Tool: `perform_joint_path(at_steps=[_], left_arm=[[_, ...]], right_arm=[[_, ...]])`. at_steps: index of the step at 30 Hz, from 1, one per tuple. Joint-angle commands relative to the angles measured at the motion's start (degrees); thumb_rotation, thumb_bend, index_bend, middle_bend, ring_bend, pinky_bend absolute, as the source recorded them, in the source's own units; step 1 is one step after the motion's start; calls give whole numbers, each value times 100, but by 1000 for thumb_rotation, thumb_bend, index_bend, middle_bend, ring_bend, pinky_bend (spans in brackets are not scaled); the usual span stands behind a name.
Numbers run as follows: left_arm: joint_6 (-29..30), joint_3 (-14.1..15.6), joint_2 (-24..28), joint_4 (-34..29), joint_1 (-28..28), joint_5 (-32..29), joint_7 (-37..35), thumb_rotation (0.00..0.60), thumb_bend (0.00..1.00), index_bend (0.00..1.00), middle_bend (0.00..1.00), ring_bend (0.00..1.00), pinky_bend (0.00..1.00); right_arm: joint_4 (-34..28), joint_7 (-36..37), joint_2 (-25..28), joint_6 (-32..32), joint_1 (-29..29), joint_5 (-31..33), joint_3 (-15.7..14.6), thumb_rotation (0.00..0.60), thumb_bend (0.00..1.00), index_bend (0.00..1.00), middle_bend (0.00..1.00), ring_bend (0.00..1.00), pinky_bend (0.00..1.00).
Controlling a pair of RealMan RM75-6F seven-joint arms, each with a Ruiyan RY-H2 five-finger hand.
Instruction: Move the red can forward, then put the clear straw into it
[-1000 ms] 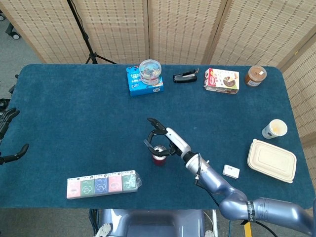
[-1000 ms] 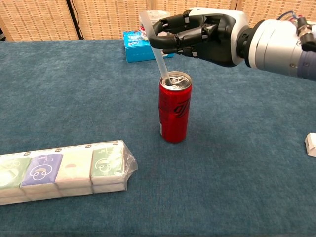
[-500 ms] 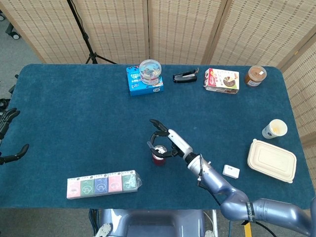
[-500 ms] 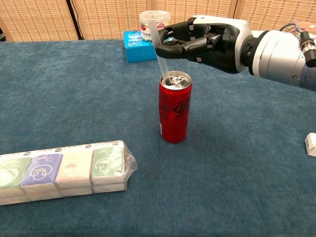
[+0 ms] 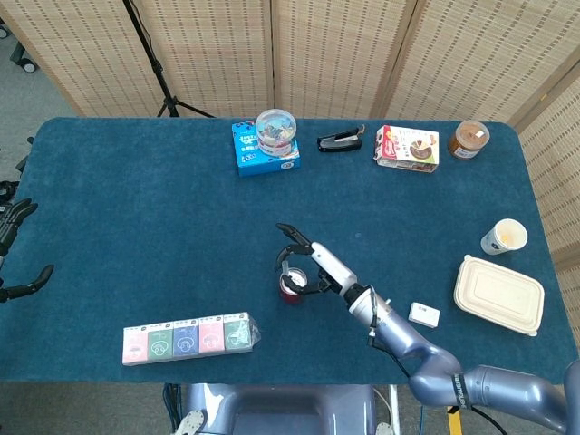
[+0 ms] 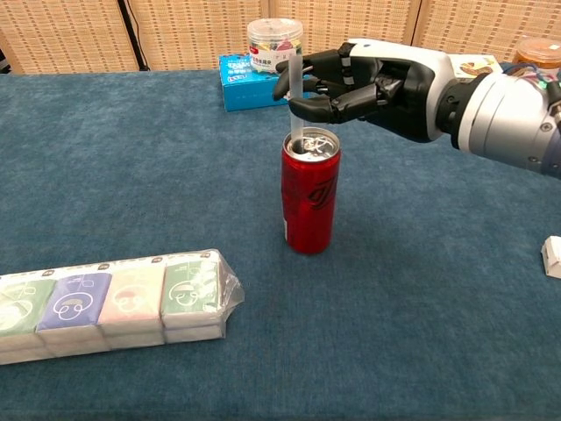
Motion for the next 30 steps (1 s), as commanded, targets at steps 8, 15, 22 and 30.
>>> perform_joint_path(at_steps=[8,15,22,30], left_arm=[[5,2,3,2,1,4,-11,600,351,0,0,0,0],[14,10,0,1,3,22,-4,600,351,0,0,0,0],[63,28,-22,-38,30,40,118,600,351,0,0,0,0],[298,84,-121,-145,175,70,507,600,342,0,0,0,0]], right_arm=[[75,233,91,239,17,-272,-131,600,495,279,0,0,0],[-291,62,475,490,-27,-368,-72,600,495,233,0,0,0],[-759,-1383,1413,606,-162,-277,-83,600,39,31,0,0,0],[-387,-3342,1891,1386,-726,-142,-376,600,0,0,0,0,0]])
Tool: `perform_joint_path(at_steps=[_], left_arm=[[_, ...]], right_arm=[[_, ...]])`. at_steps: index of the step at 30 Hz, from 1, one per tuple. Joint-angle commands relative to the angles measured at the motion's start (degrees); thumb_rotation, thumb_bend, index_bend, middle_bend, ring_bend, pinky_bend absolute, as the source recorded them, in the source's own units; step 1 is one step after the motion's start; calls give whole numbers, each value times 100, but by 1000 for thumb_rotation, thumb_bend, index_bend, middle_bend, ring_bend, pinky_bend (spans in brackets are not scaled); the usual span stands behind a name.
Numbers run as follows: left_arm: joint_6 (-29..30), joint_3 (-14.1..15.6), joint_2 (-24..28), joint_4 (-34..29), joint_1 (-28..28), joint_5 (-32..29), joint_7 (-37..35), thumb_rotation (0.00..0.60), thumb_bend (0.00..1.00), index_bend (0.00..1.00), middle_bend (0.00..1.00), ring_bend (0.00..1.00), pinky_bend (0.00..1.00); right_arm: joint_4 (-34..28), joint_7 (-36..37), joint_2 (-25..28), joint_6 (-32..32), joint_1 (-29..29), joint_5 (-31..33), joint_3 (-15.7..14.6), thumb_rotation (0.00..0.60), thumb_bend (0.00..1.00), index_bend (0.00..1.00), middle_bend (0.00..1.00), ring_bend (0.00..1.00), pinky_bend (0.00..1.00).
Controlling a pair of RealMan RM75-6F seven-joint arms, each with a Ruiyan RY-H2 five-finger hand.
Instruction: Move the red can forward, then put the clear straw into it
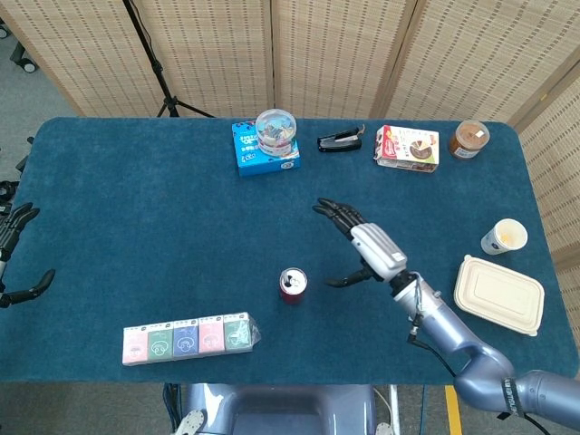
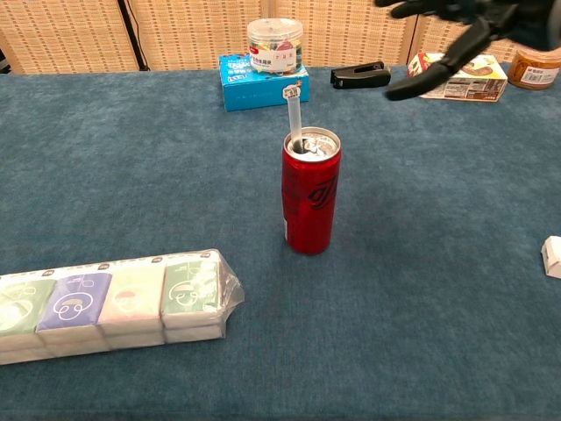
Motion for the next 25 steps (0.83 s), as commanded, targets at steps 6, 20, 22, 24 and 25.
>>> perform_joint_path(at_steps=[6,20,22,24,25], left_arm=[[325,118,-172,-104,255,20,519,600,287,0,0,0,0],[593,379,-561,89,641,27,1150,600,258,0,0,0,0],[576,391,-606,138,658,-5,1172,600,258,0,0,0,0],[529,398,-666,208,664,-53,1191,600,258,0,0,0,0],[511,392,-693,244,654,-52,1187,600,258,0,0,0,0]], right_arm=[[446,-1485,683,1231,-1102,-79,-668,600,0,0,0,0,0],[959,-1908,671,2643,-2444,-287,-1278,600,0,0,0,0,0],[1032,-1894,636,2761,-2525,-330,-1294,600,0,0,0,0,0],[1107,-1911,603,2912,-2630,-411,-1322,600,0,0,0,0,0],[1108,-1947,631,2953,-2660,-471,-1337,600,0,0,0,0,0]])
